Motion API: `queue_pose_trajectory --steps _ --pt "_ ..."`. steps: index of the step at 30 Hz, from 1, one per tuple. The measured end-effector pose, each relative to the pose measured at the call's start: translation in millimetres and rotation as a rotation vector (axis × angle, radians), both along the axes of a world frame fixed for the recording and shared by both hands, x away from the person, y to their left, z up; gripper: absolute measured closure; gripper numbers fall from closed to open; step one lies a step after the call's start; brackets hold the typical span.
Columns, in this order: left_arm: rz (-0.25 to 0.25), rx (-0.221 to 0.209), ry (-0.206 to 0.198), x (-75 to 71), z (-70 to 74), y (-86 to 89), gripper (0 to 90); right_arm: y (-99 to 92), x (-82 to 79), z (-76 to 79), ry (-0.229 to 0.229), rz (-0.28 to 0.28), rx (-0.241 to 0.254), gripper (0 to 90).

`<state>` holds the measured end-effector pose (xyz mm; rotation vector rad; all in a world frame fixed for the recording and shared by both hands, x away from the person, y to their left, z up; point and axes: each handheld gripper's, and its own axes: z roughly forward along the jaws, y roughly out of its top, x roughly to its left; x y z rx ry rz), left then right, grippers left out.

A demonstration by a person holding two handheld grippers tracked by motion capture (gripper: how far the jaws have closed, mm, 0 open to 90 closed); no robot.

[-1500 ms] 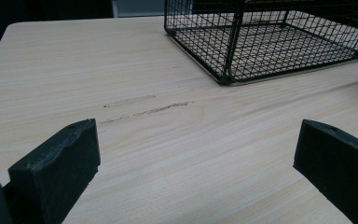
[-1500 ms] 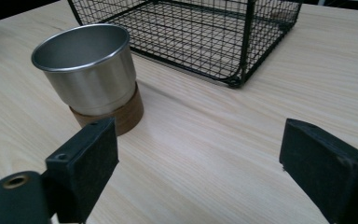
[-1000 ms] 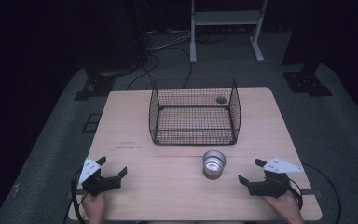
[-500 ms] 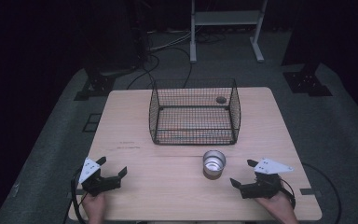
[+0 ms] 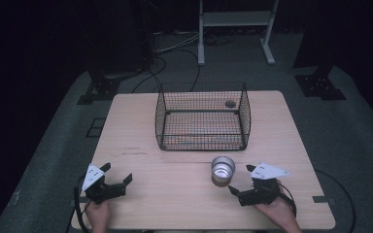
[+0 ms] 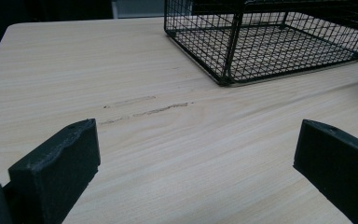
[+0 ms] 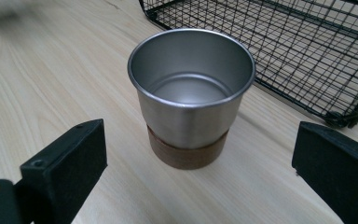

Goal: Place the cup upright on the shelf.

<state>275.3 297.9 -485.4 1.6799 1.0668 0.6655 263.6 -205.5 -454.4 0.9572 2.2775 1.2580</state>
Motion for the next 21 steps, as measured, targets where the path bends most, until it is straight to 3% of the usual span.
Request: queue_pose_trajectory --steps 21 --pt "-0.002 0.002 -0.001 0.0 0.1 0.0 0.0 22.7 20.8 -7.8 0.011 0.000 -0.032 2.5"
